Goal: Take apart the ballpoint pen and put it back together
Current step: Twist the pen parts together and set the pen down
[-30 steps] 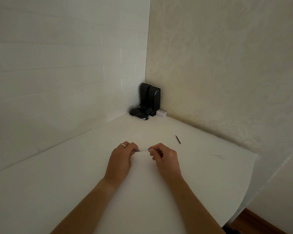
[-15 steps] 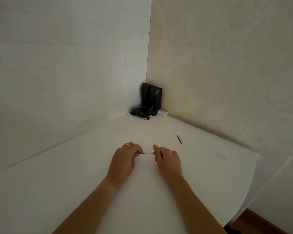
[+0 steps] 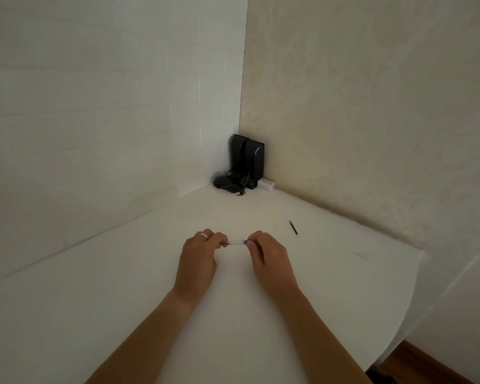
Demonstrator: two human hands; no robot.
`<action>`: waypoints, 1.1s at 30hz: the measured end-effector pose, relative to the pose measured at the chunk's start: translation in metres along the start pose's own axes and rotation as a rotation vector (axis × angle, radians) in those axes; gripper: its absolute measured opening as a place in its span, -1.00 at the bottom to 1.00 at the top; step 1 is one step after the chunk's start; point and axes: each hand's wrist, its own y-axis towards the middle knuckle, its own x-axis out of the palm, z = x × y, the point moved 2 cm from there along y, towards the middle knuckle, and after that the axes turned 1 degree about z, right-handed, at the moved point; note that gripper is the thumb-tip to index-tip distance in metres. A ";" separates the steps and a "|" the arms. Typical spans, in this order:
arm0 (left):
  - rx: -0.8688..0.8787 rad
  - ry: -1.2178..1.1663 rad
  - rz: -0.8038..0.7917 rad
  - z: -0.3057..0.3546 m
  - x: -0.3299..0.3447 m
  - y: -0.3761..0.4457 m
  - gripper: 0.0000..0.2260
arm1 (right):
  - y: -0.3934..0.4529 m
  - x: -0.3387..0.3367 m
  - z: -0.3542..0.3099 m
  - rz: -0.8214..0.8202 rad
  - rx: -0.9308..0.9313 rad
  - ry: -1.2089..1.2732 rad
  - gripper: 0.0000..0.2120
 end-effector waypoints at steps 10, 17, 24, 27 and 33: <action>0.055 0.057 -0.027 -0.005 -0.003 0.001 -0.46 | 0.000 -0.004 -0.003 -0.005 -0.051 0.028 -0.91; 0.042 0.050 -0.041 0.001 -0.002 -0.003 -0.66 | 0.000 -0.002 0.000 0.005 -0.012 0.023 -0.92; 0.046 -0.002 0.014 0.001 0.001 -0.001 -0.84 | 0.001 -0.005 -0.002 -0.037 0.148 0.131 -0.84; 0.063 -0.008 0.005 0.002 0.002 -0.002 -0.85 | 0.001 -0.003 0.000 -0.102 0.118 0.088 -0.82; 0.022 -0.060 0.001 -0.004 0.004 -0.001 -0.76 | 0.002 -0.003 0.003 -0.076 0.105 0.166 -0.93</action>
